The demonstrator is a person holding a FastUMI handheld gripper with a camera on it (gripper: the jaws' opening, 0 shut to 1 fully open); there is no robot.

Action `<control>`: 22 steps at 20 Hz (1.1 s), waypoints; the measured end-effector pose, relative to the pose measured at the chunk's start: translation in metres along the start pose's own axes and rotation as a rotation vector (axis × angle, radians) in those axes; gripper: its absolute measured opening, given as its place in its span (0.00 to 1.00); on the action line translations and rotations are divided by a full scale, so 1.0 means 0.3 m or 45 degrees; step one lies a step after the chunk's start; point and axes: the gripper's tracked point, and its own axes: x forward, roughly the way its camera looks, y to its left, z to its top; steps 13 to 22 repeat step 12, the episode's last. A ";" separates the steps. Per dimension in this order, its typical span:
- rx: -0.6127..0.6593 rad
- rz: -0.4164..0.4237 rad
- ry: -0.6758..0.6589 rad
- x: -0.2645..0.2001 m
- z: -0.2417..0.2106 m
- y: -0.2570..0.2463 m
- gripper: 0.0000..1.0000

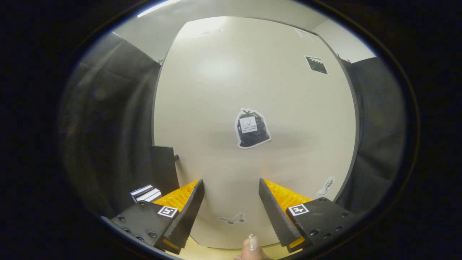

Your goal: Open the shoe cabinet door, grab the shoes and put them into the shoe cabinet, then close the shoe cabinet door.

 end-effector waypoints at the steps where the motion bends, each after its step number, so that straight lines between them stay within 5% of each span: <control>1: 0.002 -0.010 -0.005 0.001 -0.002 0.002 0.95; 22: 0.021 -0.015 -0.070 -0.009 0.002 0.002 0.95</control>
